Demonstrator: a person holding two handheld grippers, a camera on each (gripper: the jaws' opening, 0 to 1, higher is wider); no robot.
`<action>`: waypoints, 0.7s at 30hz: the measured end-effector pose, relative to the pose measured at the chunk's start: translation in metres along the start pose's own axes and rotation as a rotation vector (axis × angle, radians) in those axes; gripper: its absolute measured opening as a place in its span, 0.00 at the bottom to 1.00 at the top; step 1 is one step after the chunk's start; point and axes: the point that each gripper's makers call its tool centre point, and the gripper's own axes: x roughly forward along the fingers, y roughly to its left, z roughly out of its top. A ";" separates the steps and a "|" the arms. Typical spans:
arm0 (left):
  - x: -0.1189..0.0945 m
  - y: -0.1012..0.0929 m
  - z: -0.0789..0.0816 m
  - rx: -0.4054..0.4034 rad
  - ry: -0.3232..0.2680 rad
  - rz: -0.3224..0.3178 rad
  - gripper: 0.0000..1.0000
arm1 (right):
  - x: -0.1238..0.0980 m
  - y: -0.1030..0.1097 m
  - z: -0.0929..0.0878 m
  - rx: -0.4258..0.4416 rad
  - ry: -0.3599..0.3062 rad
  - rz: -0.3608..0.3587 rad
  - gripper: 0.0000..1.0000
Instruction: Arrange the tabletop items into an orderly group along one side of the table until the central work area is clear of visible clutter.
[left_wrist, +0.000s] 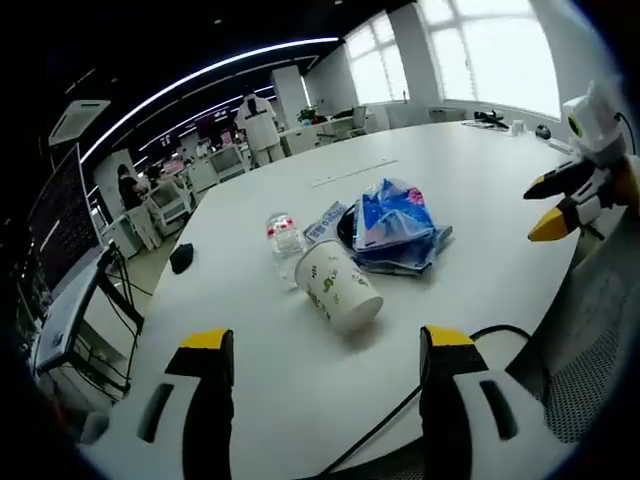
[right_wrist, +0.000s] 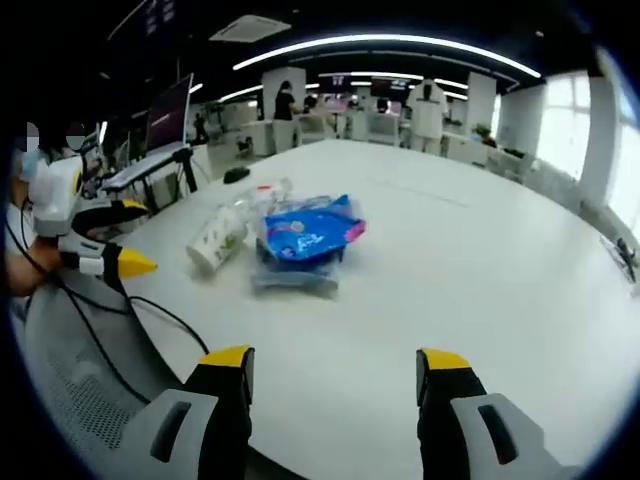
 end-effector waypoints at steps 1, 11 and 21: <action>0.000 0.000 -0.001 -0.005 0.008 0.002 0.74 | 0.001 0.000 0.001 -0.002 -0.003 -0.001 0.67; -0.003 0.000 0.011 -0.017 -0.065 -0.011 0.71 | 0.000 -0.002 0.001 -0.046 -0.004 -0.026 0.67; -0.008 -0.002 0.023 -0.040 -0.118 -0.026 0.72 | 0.000 -0.005 0.003 -0.073 -0.005 -0.058 0.66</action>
